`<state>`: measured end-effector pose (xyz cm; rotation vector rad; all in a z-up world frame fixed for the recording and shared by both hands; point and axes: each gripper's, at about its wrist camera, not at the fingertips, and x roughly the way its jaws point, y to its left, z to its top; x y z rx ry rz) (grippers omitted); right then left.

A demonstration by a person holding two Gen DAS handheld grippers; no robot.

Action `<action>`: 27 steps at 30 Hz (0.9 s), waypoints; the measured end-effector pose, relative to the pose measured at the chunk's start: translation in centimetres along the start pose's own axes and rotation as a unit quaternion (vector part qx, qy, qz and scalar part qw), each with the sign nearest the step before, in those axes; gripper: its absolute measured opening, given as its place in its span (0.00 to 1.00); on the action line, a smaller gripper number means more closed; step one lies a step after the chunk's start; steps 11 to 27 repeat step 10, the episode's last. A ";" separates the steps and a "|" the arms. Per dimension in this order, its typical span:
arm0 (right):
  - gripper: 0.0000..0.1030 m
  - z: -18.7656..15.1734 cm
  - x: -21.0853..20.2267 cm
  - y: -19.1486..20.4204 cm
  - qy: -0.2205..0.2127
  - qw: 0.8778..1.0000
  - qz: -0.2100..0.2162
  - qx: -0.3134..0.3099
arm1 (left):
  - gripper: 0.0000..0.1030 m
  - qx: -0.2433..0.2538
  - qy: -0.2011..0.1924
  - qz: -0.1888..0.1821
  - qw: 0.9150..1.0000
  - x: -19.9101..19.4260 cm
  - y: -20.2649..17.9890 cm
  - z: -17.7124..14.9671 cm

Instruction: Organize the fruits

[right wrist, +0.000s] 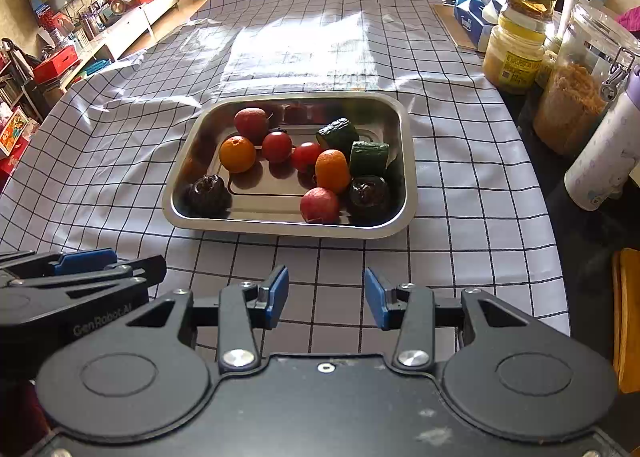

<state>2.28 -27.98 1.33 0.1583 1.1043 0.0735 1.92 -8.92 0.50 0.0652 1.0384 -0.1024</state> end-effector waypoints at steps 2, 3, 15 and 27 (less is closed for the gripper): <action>0.44 0.0 0.0 0.0 0.000 1.000 0.000 0.000 | 0.48 0.001 0.002 0.001 1.000 0.1 0.0 0.0; 0.44 0.0 0.0 0.0 0.000 1.000 0.000 0.000 | 0.48 0.000 0.002 0.000 1.000 0.1 0.0 0.0; 0.44 -0.1 0.1 0.0 0.001 1.000 0.000 -0.001 | 0.49 0.000 0.002 0.001 1.000 0.2 0.0 -0.1; 0.44 -0.1 0.1 0.0 0.001 1.000 0.000 -0.001 | 0.49 0.000 0.002 0.001 1.000 0.2 0.0 -0.1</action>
